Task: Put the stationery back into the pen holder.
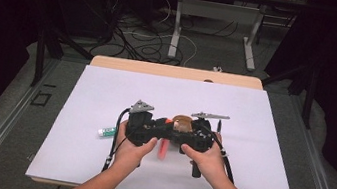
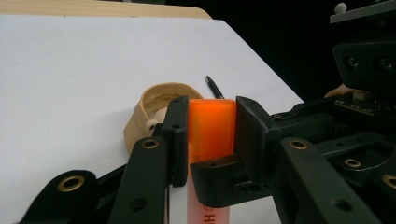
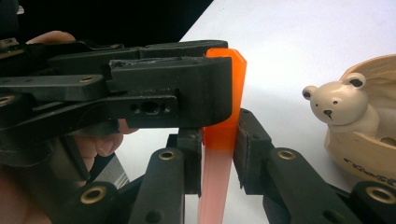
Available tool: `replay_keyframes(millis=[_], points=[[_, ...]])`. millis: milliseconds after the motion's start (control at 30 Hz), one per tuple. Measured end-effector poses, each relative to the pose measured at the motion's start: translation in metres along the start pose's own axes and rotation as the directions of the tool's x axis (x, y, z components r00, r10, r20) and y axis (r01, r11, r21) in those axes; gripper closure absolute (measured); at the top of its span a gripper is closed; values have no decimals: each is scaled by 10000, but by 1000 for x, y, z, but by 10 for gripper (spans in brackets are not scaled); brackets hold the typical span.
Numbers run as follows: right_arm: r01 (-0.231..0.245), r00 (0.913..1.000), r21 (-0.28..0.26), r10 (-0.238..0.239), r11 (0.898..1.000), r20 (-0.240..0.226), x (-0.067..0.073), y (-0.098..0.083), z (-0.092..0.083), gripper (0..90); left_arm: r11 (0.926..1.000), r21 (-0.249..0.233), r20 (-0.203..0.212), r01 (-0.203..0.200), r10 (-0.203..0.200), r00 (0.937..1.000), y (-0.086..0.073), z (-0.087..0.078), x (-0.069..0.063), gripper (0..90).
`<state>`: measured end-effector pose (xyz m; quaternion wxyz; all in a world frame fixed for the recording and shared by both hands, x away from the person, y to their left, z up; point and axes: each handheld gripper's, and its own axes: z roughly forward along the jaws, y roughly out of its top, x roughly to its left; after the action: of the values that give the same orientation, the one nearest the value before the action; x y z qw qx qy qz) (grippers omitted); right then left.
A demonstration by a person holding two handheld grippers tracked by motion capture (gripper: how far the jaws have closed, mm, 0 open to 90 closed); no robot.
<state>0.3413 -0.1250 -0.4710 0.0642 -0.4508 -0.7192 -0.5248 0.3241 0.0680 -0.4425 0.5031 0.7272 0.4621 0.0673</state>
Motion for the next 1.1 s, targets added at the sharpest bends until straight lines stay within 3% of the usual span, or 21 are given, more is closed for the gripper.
replay_keyframes(millis=[167,467,900,1100], points=[[-41,10000,-67,41,10000,15,0,0,0,748,9999,-100,-9,38,-38,10000,0,-1,0,658],[-95,10000,-90,95,9999,-5,-2,0,-1,748,9987,-378,-49,333,-335,9994,3,-6,4,566],[39,9999,-626,-44,9980,-91,-6,4,-9,748,9960,-604,7,659,-660,9978,13,-15,12,485],[62,10000,-1123,-61,9937,5,-7,9,-15,748,9955,-889,-433,328,-368,9984,17,-18,16,423]])
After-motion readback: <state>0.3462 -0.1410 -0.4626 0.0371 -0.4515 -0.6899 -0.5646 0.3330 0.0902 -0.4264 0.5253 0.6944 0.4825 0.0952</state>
